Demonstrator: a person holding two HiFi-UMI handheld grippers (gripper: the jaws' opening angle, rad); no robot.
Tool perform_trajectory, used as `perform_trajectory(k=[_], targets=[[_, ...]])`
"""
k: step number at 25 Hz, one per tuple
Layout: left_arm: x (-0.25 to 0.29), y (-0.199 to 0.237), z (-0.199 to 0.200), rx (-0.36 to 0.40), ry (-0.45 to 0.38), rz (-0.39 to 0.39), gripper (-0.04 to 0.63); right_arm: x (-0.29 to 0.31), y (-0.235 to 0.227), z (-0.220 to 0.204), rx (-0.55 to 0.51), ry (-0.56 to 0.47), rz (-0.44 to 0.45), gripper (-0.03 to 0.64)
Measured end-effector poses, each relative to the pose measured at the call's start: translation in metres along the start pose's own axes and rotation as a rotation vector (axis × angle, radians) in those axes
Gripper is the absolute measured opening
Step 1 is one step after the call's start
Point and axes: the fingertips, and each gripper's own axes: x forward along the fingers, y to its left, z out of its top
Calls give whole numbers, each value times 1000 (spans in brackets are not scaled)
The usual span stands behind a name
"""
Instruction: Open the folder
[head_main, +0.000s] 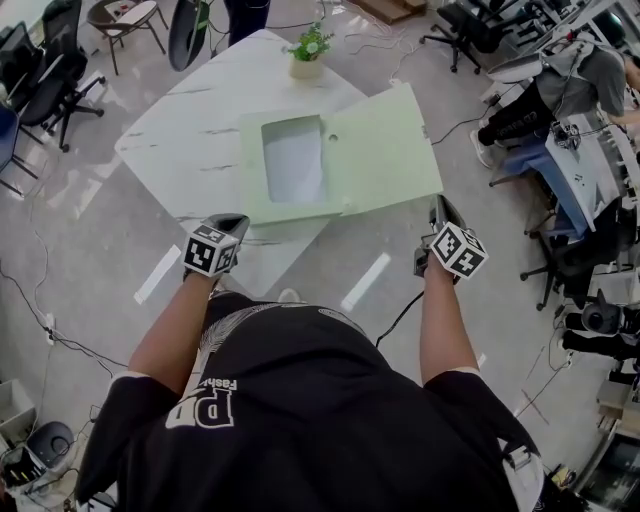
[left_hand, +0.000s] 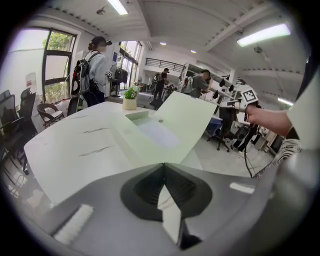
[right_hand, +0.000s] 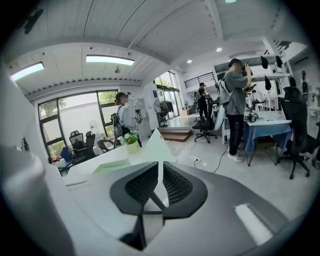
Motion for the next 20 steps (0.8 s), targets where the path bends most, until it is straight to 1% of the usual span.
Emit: perform_trajectory(k=[3,6,13,16,20], targets=[[-13,-2,11,-13,-50,2,51,-11,20,5,0,-3,31,6],[-28,-4,26,-32,-111,3,51,-18,50,9,-20,-7,98,6],[-63,-13,64,-77,-256,2,51,-26,131,15,-138,-11,261,6],[-78,-18,76,-85,-297,8,51,-30,163,13,-190,7,323,5],[-96,-30,90,-77,-343,-3,51,-38,199,9,-214,16,411,3]])
